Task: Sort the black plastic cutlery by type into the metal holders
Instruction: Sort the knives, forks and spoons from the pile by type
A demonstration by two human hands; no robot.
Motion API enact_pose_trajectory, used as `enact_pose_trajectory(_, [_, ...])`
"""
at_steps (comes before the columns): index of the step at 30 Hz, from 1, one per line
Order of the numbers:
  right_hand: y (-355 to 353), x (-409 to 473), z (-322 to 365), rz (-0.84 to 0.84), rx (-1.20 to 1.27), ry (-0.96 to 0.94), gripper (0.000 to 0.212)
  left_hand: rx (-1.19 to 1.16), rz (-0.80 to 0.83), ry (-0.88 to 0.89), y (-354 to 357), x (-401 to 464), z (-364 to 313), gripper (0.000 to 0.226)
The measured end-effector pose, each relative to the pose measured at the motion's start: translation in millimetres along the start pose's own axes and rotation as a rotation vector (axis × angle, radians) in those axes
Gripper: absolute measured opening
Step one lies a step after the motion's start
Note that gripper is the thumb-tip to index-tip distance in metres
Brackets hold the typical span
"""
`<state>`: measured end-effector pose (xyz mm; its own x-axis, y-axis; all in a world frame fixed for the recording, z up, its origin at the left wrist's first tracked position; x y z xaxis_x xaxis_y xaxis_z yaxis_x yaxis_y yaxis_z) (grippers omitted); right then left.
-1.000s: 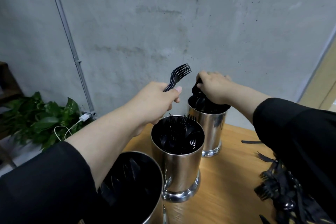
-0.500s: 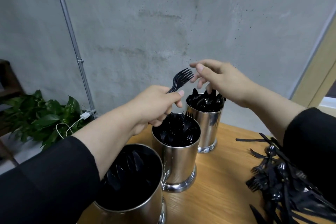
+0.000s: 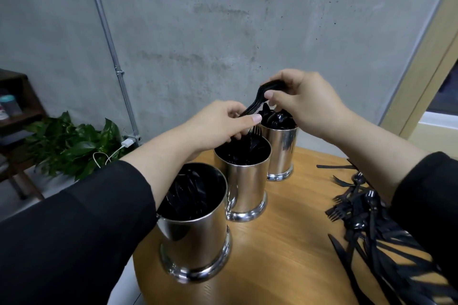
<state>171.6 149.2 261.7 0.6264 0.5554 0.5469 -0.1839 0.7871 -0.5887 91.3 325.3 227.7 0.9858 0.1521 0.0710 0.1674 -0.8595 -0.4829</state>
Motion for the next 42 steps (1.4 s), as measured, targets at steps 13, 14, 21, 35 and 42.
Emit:
enact_pose_trajectory(13, [48, -21, -21, 0.313, -0.620, -0.289, 0.023, 0.210, -0.100, -0.090, -5, -7, 14, 0.037])
enact_pose_trajectory(14, [55, -24, -25, 0.336, -0.683, -0.254, 0.028, 0.229, -0.094, -0.098, -5, -7, 14, 0.037])
enact_pose_trajectory(21, [44, -43, -32, 0.178, -0.547, -0.089, 0.042, 0.390, -0.098, -0.123, -2, -14, 10, 0.043])
enact_pose_trajectory(35, [-52, -344, -96, 0.127, -0.493, 0.366, 0.028, 0.448, 0.119, -0.009, 246, -118, 34, 0.037])
enact_pose_trajectory(42, [-32, -419, -91, 0.165, -0.496, 0.285, 0.034, 0.623, -0.054, -0.130, 307, -142, 72, 0.057])
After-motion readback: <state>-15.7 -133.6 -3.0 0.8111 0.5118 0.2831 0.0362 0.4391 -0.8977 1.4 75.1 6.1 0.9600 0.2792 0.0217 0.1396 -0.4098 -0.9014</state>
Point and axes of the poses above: each hand's wrist, its own x-axis towards the middle knuckle, its own y-axis out of the palm, z = x × y, the point moved 1 cm from there along x, towards the middle knuckle, and after that the axes turned 6 degrees about -y, right-handed, at the moved point
